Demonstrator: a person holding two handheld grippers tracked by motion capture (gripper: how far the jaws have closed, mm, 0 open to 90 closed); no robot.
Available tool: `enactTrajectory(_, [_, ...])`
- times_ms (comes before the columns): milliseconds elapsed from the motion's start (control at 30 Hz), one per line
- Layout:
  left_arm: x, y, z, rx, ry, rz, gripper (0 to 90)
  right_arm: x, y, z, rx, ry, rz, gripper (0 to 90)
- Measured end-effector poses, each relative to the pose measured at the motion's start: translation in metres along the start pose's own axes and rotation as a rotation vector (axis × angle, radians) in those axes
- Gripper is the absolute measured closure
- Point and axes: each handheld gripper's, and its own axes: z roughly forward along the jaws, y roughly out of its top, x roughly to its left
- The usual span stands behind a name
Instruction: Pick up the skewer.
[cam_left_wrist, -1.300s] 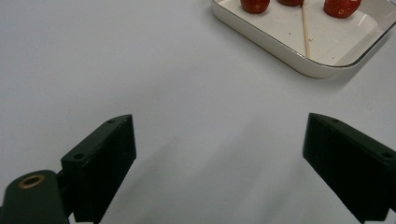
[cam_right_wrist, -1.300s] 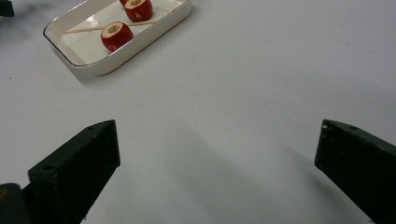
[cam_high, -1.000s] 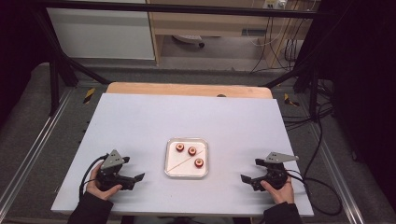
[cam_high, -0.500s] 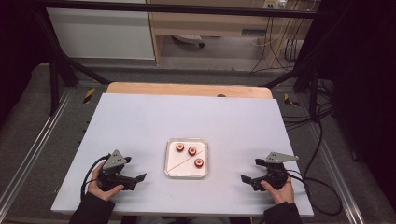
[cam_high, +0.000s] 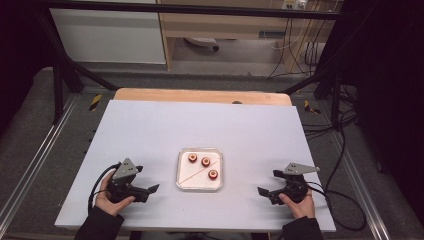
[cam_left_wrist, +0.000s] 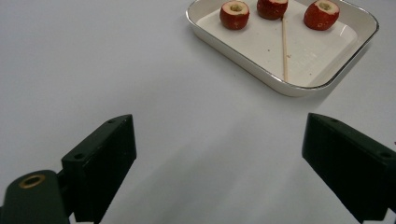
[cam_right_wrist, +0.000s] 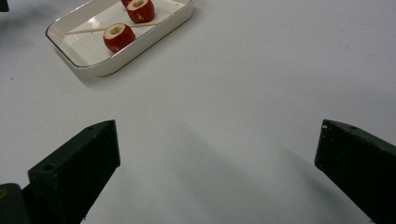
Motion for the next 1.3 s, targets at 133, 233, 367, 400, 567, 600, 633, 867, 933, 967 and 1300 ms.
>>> enactTrajectory(133, [-0.004,0.005,0.003,0.011,-0.002,0.012,9.8,0.0,0.0,0.0,-0.001,0.0,0.0,0.6])
enactTrajectory(233, [-0.009,0.011,0.006,0.018,-0.008,0.026,9.7,0.0,0.0,0.0,0.003,-0.001,0.003,0.6])
enactTrajectory(367, [-0.014,0.02,0.011,0.03,-0.014,0.039,9.8,0.001,0.0,0.001,0.009,0.001,0.0,0.6])
enactTrajectory(400, [-0.015,0.023,0.013,0.033,-0.016,0.043,9.8,0.001,0.0,0.001,0.008,0.001,0.0,0.6])
enactTrajectory(567, [-0.023,0.038,0.025,0.049,-0.033,0.063,9.9,0.001,0.0,0.0,0.006,0.003,0.003,0.6])
enactTrajectory(600, [-0.025,0.041,0.027,0.052,-0.034,0.068,10.1,0.001,0.0,0.0,0.007,0.003,0.003,0.6])
enactTrajectory(633, [-0.028,0.043,0.029,0.054,-0.033,0.071,10.6,0.001,0.0,0.0,0.007,0.003,0.001,0.6])
enactTrajectory(867, [-0.039,0.058,0.047,0.093,-0.046,0.09,14.3,0.001,0.0,0.0,0.009,0.004,-0.002,0.7])
enactTrajectory(933, [-0.041,0.062,0.052,0.098,-0.057,0.078,16.9,0.0,0.0,0.001,0.01,0.003,-0.004,0.7])
enactTrajectory(967, [-0.042,0.064,0.055,0.102,-0.068,0.075,20.8,0.001,0.0,0.001,0.009,0.005,-0.002,0.7])
enactTrajectory(1300, [-0.047,0.068,0.082,0.176,-0.066,0.094,38.6,0.001,0.0,0.001,0.01,0.006,0.0,0.8])
